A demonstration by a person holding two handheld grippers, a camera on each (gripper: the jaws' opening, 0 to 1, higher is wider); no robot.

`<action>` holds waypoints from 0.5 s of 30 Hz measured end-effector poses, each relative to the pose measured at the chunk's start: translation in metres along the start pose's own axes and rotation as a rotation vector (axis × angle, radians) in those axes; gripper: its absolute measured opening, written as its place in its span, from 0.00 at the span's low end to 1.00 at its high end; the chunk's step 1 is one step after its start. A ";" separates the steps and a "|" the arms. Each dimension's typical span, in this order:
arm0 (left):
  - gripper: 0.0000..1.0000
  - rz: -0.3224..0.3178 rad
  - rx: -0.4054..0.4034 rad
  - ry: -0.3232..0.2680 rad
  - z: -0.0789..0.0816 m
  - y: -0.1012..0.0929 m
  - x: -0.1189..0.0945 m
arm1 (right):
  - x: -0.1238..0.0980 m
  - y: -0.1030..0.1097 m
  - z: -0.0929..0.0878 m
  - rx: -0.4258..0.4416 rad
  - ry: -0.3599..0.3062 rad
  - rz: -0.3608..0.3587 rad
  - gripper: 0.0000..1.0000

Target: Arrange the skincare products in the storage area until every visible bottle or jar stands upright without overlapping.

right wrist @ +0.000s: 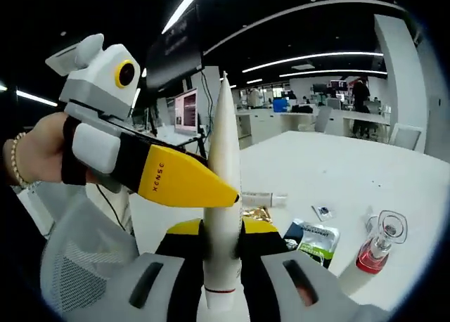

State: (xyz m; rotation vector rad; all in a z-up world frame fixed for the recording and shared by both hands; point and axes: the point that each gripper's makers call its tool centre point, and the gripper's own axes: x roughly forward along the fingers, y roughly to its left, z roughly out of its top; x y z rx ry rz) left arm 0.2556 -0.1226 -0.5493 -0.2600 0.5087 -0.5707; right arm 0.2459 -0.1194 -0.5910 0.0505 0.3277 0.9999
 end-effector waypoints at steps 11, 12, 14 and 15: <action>0.25 -0.242 0.119 -0.012 0.019 -0.037 -0.019 | -0.036 0.021 0.026 0.175 -0.163 0.270 0.16; 0.26 -0.273 0.135 -0.003 0.021 -0.040 -0.022 | -0.040 0.026 0.029 0.177 -0.174 0.310 0.16; 0.27 -0.329 0.165 -0.004 0.026 -0.048 -0.026 | -0.048 0.033 0.033 0.173 -0.183 0.377 0.16; 0.27 -0.357 0.191 0.004 0.028 -0.052 -0.029 | -0.053 0.037 0.035 0.167 -0.179 0.419 0.16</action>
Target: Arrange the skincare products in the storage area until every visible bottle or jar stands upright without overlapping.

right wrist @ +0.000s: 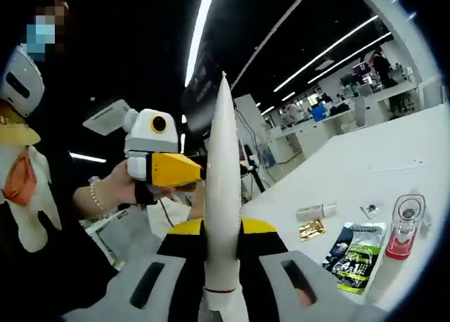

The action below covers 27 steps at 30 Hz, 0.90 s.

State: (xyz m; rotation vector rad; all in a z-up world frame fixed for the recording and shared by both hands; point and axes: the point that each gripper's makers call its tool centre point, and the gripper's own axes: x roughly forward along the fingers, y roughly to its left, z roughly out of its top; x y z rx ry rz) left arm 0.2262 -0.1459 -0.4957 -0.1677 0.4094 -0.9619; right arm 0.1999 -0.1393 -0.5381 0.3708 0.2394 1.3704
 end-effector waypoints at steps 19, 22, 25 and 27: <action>0.19 -0.208 0.340 0.184 -0.005 -0.057 0.006 | -0.009 0.034 -0.002 -0.153 0.100 0.201 0.17; 0.19 -0.220 0.352 0.201 -0.008 -0.058 0.006 | -0.011 0.035 -0.006 -0.158 0.120 0.206 0.17; 0.19 -0.230 0.348 0.206 -0.008 -0.057 0.005 | -0.013 0.036 -0.006 -0.164 0.125 0.209 0.17; 0.18 -0.235 0.351 0.213 -0.009 -0.056 0.006 | -0.015 0.036 -0.007 -0.166 0.130 0.209 0.17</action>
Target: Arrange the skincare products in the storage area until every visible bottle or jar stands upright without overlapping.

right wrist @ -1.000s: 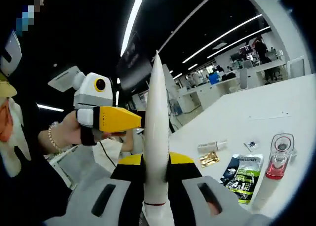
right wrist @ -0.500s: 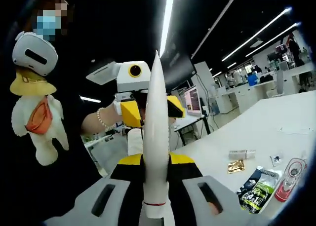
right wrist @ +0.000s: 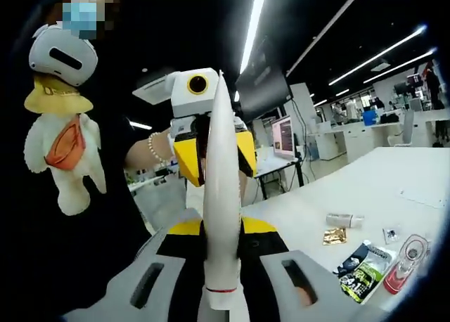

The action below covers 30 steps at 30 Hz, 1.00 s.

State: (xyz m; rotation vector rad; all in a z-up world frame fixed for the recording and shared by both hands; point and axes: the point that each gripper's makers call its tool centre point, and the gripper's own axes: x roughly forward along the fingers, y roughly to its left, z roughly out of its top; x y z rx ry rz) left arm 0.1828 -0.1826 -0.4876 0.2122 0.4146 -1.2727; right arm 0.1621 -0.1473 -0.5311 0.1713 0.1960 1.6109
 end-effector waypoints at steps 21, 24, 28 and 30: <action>0.12 -0.052 0.067 0.197 -0.084 -0.017 0.058 | -0.022 -0.018 -0.108 -0.089 0.337 -0.136 0.20; 0.12 -0.053 0.039 0.218 -0.100 -0.017 0.067 | -0.024 -0.019 -0.124 -0.081 0.370 -0.151 0.20; 0.12 -0.032 0.000 0.232 -0.116 -0.016 0.075 | -0.028 -0.025 -0.142 -0.092 0.417 -0.181 0.21; 0.12 -0.025 -0.008 0.242 -0.124 -0.016 0.080 | -0.029 -0.026 -0.149 -0.094 0.439 -0.187 0.21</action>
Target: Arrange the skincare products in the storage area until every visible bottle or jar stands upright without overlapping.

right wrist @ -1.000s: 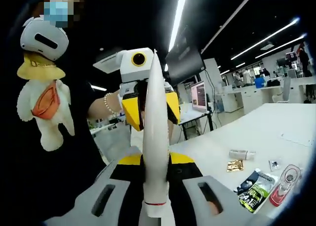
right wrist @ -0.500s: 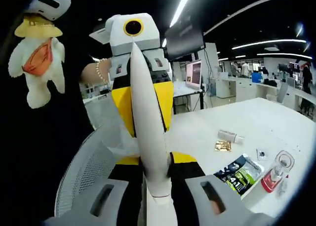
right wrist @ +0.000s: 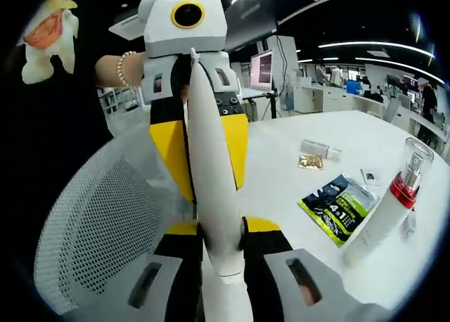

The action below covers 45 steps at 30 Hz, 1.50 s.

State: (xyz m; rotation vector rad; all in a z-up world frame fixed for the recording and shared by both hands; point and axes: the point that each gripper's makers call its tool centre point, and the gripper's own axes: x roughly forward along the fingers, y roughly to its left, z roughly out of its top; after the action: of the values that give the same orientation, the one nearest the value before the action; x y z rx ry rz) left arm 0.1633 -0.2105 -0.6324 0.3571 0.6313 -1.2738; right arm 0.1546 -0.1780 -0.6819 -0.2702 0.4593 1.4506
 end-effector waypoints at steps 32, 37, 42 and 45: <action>0.16 0.039 0.009 0.032 -0.009 0.031 0.012 | 0.005 -0.029 -0.008 0.042 -0.016 -0.038 0.21; 0.16 0.047 0.016 0.029 -0.007 0.042 0.013 | 0.008 -0.040 -0.005 0.042 -0.014 -0.040 0.22; 0.15 0.050 0.027 0.020 -0.004 0.052 0.014 | 0.008 -0.051 -0.005 0.061 -0.023 -0.054 0.23; 0.14 0.066 0.050 0.010 -0.002 0.058 0.014 | 0.004 -0.060 -0.005 0.088 -0.028 -0.080 0.25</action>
State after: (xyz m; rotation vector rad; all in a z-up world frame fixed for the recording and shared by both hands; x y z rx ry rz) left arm 0.2210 -0.2045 -0.6482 0.4227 0.5929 -1.2264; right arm 0.2132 -0.1834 -0.6941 -0.1957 0.4825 1.3511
